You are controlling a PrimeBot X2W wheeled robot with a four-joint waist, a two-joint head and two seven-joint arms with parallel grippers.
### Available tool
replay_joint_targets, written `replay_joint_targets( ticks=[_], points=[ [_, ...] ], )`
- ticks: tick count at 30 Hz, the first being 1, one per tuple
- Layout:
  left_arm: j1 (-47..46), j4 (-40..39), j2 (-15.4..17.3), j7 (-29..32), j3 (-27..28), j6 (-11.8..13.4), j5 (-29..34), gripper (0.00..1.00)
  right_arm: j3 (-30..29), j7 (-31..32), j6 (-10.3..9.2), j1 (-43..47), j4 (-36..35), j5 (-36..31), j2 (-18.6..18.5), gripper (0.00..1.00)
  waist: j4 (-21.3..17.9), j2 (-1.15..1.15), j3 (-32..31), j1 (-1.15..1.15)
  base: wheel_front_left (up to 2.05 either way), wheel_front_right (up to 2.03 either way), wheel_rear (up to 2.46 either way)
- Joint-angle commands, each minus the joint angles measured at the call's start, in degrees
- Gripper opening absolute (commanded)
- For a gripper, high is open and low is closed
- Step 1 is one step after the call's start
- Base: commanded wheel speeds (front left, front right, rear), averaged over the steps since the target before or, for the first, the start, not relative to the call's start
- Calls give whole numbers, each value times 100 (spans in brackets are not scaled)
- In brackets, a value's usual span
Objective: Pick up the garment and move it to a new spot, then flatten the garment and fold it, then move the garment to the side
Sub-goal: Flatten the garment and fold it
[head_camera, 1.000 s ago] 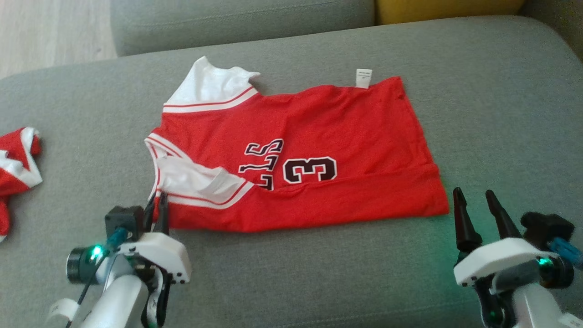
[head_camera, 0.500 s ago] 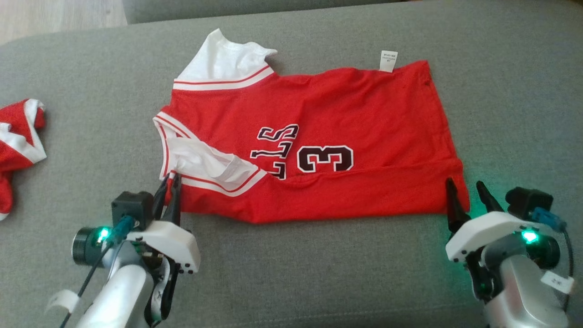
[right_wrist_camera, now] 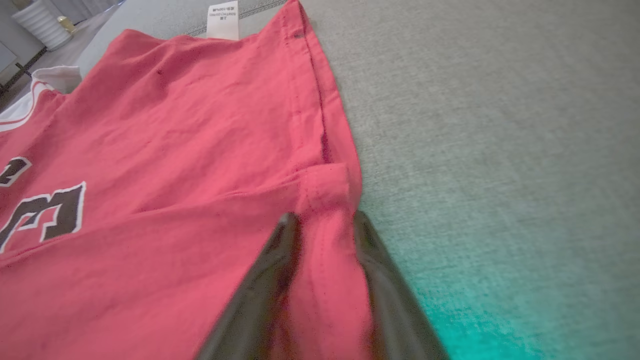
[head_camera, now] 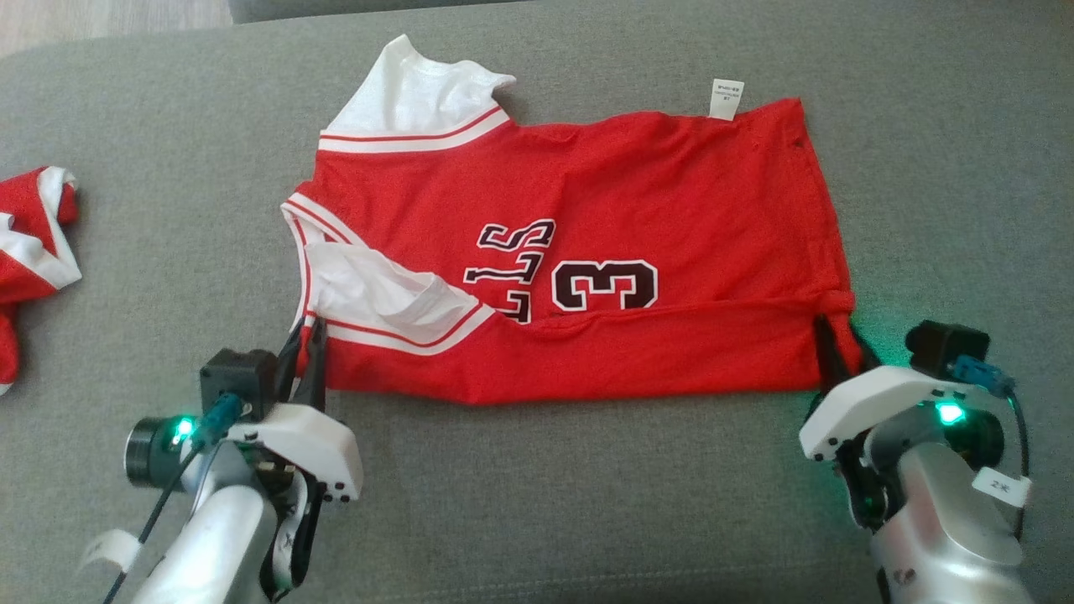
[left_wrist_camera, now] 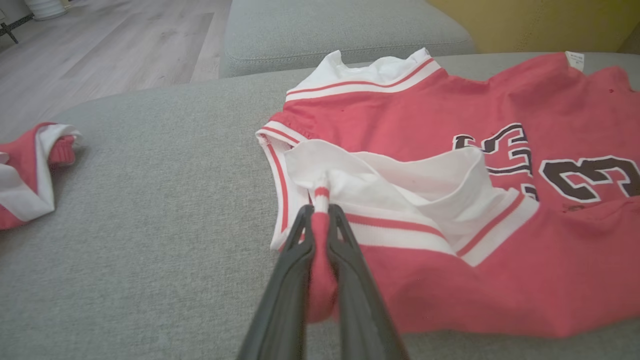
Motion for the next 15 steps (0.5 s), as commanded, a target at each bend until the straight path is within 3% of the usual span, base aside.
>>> replay_joint_targets(
  ticks=[1,15],
  points=[
    [-241,-183,179,-6,193,35,35,0,195,-43,39,-116,-55,29,-5,0,-3,0,-2,0,0,0,0],
    [-60,-30,300,117,139,44,-40,0,-143,72,39,17,-190,-398,-5,0,-15,0,-359,0,0,0,0]
  ],
)
